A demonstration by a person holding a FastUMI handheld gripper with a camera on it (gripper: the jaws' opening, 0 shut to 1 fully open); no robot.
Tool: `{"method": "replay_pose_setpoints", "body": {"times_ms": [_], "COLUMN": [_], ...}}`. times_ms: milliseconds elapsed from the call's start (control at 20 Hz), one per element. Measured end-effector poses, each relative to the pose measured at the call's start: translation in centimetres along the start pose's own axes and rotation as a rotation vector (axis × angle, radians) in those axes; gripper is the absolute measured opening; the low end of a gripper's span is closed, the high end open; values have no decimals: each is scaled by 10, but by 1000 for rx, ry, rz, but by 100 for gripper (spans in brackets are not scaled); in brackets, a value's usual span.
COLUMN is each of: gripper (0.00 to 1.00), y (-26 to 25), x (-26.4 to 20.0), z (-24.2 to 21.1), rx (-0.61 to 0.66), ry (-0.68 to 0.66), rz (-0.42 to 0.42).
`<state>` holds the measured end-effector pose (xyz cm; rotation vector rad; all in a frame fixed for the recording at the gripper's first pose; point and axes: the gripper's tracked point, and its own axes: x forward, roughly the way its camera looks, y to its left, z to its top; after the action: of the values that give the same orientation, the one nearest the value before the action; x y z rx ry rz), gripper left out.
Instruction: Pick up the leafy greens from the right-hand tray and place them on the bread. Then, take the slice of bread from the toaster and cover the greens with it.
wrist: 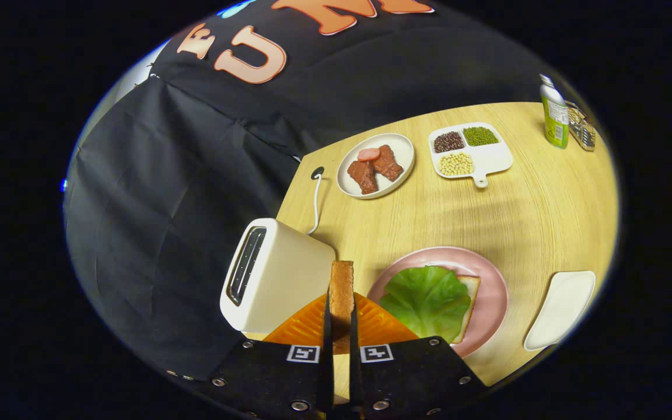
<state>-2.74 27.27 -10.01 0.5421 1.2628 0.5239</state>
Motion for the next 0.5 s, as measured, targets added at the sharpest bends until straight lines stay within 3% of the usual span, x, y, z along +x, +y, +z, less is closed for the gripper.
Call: {"method": "replay_pose_setpoints", "body": {"times_ms": [500], "gripper": [11], "y": [-60], "x": [14], "z": [-27], "rx": [32], "ry": [78], "rz": [-39]}}
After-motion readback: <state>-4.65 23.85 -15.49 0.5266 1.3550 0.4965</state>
